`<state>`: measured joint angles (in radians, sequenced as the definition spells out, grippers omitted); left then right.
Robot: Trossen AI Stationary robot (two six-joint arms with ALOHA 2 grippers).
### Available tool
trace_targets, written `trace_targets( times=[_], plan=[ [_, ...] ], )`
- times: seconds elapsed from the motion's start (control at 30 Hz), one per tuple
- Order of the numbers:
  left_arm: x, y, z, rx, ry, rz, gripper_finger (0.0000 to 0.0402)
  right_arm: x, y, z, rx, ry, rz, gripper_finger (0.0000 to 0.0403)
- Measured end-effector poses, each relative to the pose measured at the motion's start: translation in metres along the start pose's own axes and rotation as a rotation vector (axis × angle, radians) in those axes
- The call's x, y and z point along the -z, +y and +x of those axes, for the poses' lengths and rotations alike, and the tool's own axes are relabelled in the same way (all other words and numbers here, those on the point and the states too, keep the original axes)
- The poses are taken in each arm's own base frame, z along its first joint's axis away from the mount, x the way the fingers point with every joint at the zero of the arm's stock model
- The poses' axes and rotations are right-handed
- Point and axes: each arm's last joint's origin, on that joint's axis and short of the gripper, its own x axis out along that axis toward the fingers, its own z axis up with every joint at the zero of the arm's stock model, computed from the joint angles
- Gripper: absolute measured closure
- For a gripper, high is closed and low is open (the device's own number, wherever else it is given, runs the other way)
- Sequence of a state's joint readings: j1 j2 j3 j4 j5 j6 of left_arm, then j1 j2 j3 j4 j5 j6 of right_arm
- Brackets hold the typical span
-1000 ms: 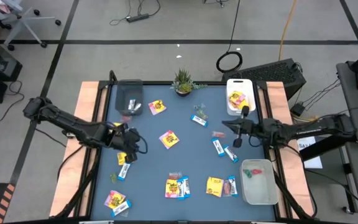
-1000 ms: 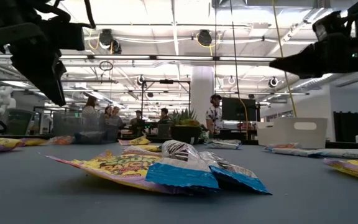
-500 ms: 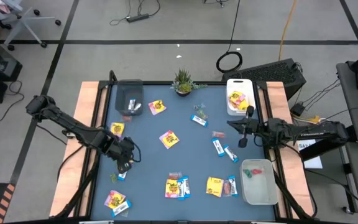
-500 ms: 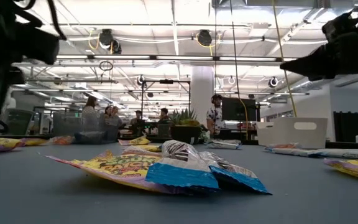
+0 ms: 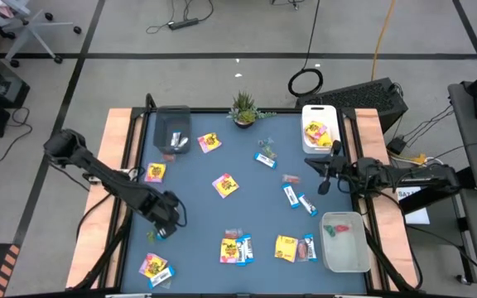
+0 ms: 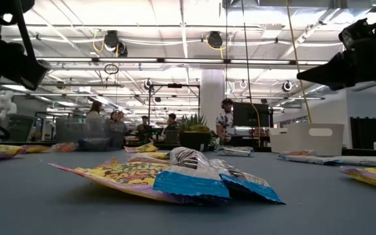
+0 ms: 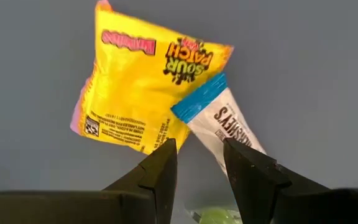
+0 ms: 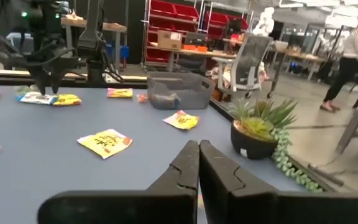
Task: Sort candy
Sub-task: Put the middle left white chocolate bar into the transparent black bin
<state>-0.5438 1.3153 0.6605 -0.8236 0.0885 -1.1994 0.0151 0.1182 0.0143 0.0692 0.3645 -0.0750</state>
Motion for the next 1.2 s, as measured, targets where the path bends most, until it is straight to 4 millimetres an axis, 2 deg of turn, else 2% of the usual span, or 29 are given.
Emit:
trace_targets(
  times=[0.47, 0.57, 0.73, 0.8, 0.93, 1.2],
  plan=[
    [-0.004, -0.012, 0.006, 0.091, 0.002, 0.054, 0.0265, 0.000, 0.000, 0.000, 0.000, 0.006, 0.044, 0.0403],
    [-0.005, -0.012, 0.006, 0.086, -0.014, 0.061, 0.0282, 0.000, 0.000, 0.000, 0.000, 0.006, 0.044, 0.0403],
    [-0.004, -0.019, 0.006, 0.155, -0.015, 0.061, 0.0333, 0.000, 0.000, 0.000, 0.000, 0.006, 0.043, 0.0403],
    [-0.004, -0.022, 0.006, 0.175, -0.022, 0.067, 0.0338, 0.000, 0.000, 0.000, 0.000, 0.006, 0.043, 0.0403],
    [-0.004, -0.022, 0.006, 0.182, -0.026, 0.063, 0.0308, 0.000, 0.000, 0.000, 0.000, 0.006, 0.043, 0.0403],
    [-0.003, -0.022, 0.006, 0.177, -0.027, 0.074, 0.0187, 0.000, 0.000, 0.000, 0.000, 0.006, 0.043, 0.0403]
  ],
)
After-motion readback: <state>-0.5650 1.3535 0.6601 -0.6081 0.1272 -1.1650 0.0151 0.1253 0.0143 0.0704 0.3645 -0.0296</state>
